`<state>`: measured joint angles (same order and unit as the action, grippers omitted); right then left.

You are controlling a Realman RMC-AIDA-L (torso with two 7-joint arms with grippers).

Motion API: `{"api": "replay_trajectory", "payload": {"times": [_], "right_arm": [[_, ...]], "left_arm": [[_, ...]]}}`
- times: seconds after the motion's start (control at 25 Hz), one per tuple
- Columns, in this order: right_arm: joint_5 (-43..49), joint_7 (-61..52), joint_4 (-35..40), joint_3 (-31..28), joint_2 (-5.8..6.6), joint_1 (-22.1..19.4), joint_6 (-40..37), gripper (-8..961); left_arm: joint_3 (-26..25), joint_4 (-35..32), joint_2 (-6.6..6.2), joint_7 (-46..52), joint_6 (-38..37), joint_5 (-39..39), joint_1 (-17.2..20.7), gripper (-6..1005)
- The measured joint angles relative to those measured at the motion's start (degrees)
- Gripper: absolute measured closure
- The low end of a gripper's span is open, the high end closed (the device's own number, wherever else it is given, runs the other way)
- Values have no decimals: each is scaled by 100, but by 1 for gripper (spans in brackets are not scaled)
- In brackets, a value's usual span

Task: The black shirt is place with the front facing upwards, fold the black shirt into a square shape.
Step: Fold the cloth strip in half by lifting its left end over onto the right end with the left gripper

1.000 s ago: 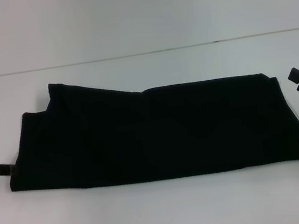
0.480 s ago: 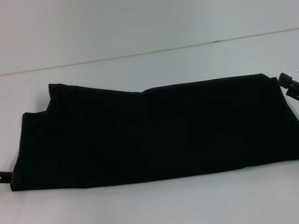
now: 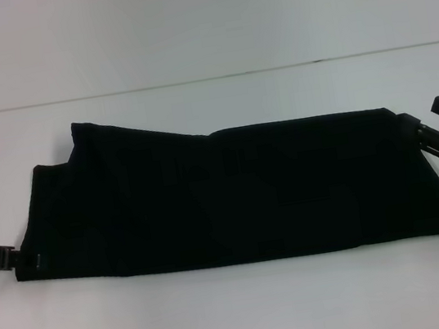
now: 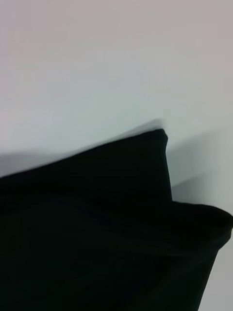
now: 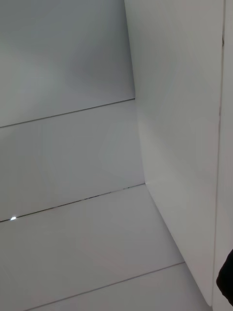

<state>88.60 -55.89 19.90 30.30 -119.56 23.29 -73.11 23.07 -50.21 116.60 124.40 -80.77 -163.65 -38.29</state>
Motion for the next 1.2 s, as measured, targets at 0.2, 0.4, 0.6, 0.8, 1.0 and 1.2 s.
{"api": "replay_trajectory", "payload": {"times": [0.2, 0.4, 0.6, 0.8, 1.0, 1.2], "right_arm": [[-1, 7, -21, 2, -14, 0, 0, 188], [-1, 8, -48, 3, -15, 0, 0, 188], [-1, 8, -57, 3, -15, -2, -1, 189], [-15, 7, -60, 3, -14, -43, -46, 189], [-19, 9, -74, 1, -14, -51, -53, 189], [-17, 8, -78, -12, -20, -62, -55, 189]], "left_arm": [[45, 64, -16, 2, 65, 0, -56, 313], [100, 127, -36, 62, 57, 0, -88, 318], [248, 135, -40, 138, 43, 0, -91, 323], [270, 135, -41, 145, 64, 0, -90, 328], [307, 135, -41, 146, 57, 0, -93, 333], [395, 135, -31, 146, 29, 0, -96, 338]]}}
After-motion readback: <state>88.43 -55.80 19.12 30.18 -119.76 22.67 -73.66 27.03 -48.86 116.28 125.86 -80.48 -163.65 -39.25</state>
